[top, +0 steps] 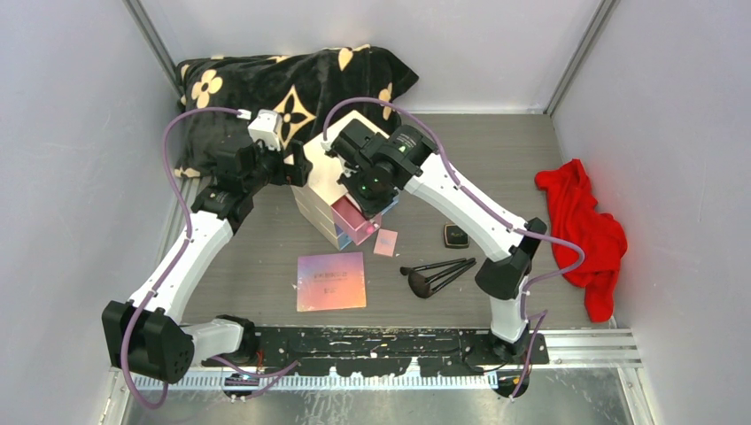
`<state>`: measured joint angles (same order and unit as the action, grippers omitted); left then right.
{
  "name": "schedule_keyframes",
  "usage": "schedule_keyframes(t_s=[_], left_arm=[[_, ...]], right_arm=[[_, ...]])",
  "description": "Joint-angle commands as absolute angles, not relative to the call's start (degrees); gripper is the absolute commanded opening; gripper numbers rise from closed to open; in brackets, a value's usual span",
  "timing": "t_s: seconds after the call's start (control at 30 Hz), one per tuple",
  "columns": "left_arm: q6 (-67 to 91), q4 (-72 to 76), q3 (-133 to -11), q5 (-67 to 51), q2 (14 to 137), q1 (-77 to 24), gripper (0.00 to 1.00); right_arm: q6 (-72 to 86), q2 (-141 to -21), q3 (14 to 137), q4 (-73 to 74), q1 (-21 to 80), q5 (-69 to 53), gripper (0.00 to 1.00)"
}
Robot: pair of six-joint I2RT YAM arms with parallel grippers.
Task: Organize the makeup
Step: Place the makeup in the drawer.
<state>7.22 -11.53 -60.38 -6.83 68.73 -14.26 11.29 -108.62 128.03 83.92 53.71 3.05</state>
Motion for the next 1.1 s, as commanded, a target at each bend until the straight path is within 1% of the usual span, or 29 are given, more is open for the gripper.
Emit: schedule_keyframes(t_s=[0.0,0.1,0.3,0.47,0.6,0.67,0.9,1.07], left_arm=[[6.41,-11.49,-60.56,-6.9,68.33,-14.18,1.0],[6.41,-11.51,-60.56,-6.86,68.12,-14.19,1.0],[6.28,-11.51,-60.45,-6.83,68.27,-14.17,1.0],[6.33,-11.51,-60.53,-6.6,68.2,-14.19,1.0],[6.33,-11.76,-60.72,-6.54,68.34,-14.19,1.0],[6.16,-11.76,-60.6,-6.28,68.23,-14.23,1.0],[5.88,-12.37,-60.55,-5.45,68.16,-14.23,1.0],[5.55,-12.57,-60.58,-5.1,67.86,-14.22,1.0]], right_arm=[[10.55,-109.04,132.05,83.58,53.28,3.22,0.15],[10.59,-109.38,133.62,83.5,53.26,3.82,0.23],[10.71,-109.22,135.8,83.17,53.31,5.26,0.33],[10.6,-107.64,136.21,82.68,53.24,7.77,0.34],[10.86,-104.79,134.34,82.56,53.26,14.34,0.34],[11.37,-101.53,129.98,79.92,53.26,17.02,0.34],[12.6,-85.84,105.18,66.19,53.26,17.45,0.33],[13.09,-79.15,93.69,59.25,53.24,13.13,0.33]])
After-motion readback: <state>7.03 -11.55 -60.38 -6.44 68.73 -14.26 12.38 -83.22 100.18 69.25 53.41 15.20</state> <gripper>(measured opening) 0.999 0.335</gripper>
